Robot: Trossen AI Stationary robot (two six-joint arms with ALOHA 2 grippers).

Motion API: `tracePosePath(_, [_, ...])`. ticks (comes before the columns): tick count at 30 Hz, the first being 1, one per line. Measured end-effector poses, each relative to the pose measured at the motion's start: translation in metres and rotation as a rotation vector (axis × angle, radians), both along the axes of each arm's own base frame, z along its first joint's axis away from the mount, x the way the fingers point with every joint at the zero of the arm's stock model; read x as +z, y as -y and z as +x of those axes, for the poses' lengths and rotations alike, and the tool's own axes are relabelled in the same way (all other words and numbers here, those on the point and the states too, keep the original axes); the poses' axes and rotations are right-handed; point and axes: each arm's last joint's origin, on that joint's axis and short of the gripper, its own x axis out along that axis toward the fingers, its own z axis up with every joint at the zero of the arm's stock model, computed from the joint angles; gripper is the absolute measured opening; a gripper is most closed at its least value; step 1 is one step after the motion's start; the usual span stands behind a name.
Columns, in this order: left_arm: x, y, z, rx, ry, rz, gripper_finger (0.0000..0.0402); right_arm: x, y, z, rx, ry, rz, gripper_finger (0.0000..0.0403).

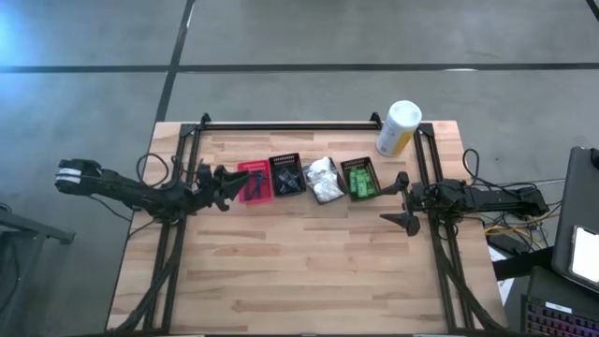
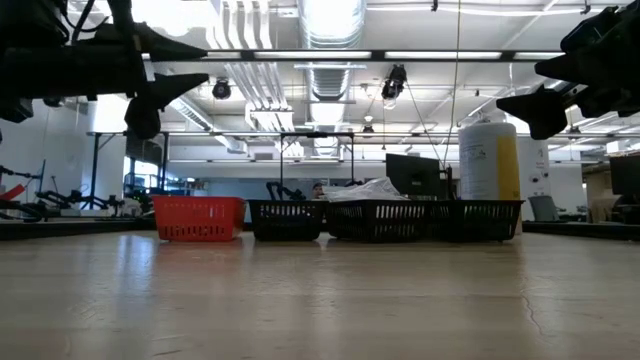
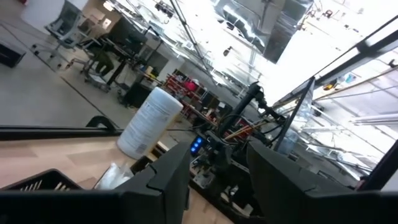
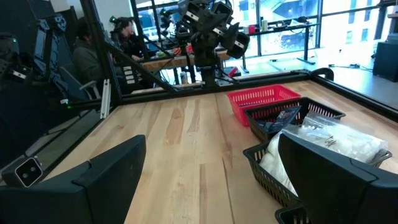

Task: Pick & Place Travel size toiletries
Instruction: Return to Home Position

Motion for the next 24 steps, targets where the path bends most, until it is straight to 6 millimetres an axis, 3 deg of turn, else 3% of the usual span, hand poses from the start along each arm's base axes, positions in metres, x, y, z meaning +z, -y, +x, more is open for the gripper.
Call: tracePosePath(24, [-0.0079, 0.0002, -0.0008, -0.014, -0.044, -0.008, 0.0165, 0.0000, 0.0000, 0.0000, 0.000, 0.000, 0.000, 0.0363])
